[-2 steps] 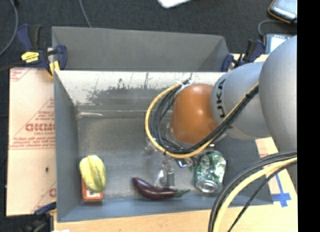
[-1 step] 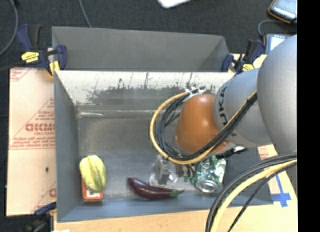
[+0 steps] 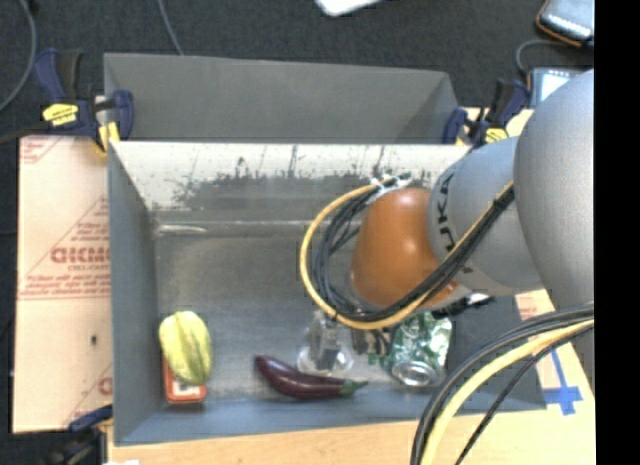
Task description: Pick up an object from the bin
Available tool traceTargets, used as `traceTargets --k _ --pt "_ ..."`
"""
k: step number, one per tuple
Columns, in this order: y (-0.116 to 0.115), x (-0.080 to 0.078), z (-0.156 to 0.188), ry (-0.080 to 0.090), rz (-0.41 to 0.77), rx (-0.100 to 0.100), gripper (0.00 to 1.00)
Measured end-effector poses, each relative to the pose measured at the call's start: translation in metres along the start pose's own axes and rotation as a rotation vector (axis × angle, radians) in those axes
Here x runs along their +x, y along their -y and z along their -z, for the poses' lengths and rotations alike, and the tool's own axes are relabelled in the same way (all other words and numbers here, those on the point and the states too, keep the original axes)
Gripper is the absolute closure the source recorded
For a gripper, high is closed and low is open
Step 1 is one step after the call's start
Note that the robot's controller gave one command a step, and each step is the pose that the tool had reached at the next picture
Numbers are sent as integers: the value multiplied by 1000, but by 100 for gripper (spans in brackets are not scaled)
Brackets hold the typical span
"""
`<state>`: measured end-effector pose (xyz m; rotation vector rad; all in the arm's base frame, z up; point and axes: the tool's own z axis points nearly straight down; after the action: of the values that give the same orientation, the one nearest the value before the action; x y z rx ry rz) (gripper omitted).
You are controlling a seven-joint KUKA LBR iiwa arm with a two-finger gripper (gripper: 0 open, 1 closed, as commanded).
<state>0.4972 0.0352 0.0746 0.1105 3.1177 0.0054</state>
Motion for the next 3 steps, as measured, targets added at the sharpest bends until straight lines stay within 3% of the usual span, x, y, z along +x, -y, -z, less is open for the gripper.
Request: traceTargets --k 3 --pt "2 3 40 -12 1 3 100"
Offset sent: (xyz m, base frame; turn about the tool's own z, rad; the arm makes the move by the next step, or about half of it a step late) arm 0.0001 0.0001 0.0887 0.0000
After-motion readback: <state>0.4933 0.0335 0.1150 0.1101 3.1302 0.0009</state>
